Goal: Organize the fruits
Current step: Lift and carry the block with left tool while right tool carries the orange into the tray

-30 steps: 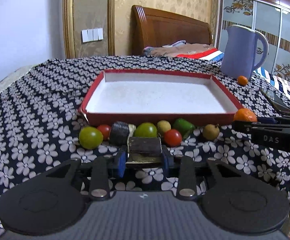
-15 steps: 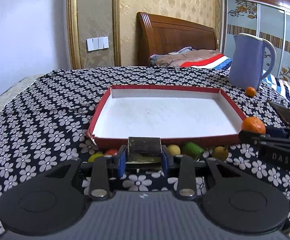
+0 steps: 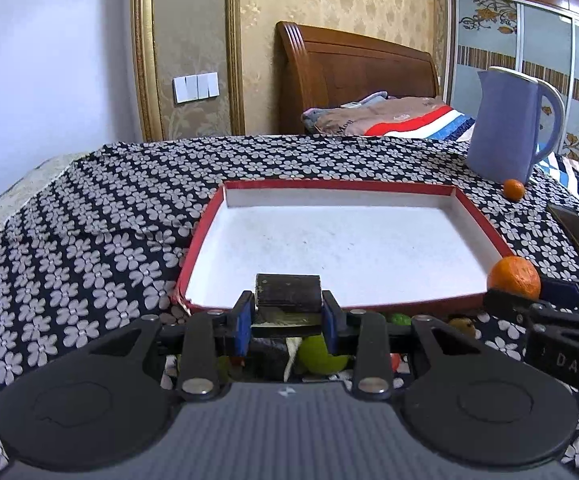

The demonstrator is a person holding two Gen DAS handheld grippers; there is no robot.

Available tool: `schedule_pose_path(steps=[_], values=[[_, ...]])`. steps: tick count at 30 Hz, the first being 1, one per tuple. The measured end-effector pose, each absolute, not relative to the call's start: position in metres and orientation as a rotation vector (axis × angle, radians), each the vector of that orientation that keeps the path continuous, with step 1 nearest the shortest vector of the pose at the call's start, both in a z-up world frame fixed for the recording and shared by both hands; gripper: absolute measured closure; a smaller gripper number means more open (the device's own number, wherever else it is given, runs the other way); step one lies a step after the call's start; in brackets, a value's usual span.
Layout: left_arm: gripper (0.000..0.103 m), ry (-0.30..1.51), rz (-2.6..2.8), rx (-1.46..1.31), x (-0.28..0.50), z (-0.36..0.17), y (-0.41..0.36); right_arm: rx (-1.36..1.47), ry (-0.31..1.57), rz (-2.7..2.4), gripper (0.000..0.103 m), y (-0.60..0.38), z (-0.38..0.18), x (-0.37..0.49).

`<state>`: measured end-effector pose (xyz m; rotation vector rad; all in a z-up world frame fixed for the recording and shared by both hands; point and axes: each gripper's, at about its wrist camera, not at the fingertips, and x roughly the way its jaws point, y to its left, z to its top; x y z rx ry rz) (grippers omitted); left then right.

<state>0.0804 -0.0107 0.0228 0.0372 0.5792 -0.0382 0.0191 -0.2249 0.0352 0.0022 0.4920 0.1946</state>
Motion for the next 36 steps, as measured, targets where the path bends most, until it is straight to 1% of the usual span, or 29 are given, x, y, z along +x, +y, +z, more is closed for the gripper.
schedule_pose_path(steps=[9, 36], values=[[0.069, 0.572, -0.018, 0.08, 0.093, 0.032, -0.013, -0.013, 0.487, 0.197, 0.062, -0.22, 0.039, 0.026], [0.069, 0.582, 0.001, 0.138, 0.124, 0.027, -0.021, -0.055, 0.531, 0.206, 0.062, -0.206, 0.035, 0.063]])
